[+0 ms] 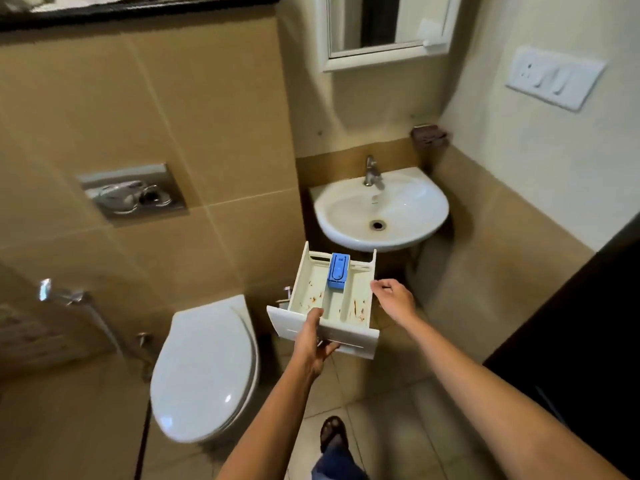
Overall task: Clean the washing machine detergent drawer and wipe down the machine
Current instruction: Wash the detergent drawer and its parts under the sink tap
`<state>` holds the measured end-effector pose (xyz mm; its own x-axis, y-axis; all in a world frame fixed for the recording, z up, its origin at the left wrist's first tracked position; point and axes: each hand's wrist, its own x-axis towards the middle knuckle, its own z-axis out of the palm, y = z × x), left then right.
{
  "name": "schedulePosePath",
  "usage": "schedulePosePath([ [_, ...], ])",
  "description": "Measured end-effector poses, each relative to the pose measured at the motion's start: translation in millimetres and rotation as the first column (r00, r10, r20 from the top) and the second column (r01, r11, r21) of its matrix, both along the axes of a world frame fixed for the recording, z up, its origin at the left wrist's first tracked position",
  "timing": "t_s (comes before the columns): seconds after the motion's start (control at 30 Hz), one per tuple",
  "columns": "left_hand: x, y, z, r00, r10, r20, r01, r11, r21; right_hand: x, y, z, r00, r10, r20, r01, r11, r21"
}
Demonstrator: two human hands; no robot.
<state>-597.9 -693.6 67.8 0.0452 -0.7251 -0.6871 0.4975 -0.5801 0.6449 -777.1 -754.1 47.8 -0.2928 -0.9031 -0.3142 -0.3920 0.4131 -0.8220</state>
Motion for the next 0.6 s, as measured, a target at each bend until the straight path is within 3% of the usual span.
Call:
schedulePosePath([
  [0.2,-59,-103,-2,0.991,-0.131,-0.004,0.131,0.991,0.008,-75,-86,-30,0.992,-0.113,0.060,0.113,0.994,0.007],
  [0.43,-116,-234,6,0.973,-0.224,0.053,0.226,0.974,-0.022,-137,-179,2,0.964,-0.246,0.105,0.251,0.967,-0.036],
  [0.6,-156,-310,-7,0.966,-0.241,0.090,0.238,0.971,0.036,-181,-247,14,0.959,-0.269,0.090,0.275,0.960,-0.052],
])
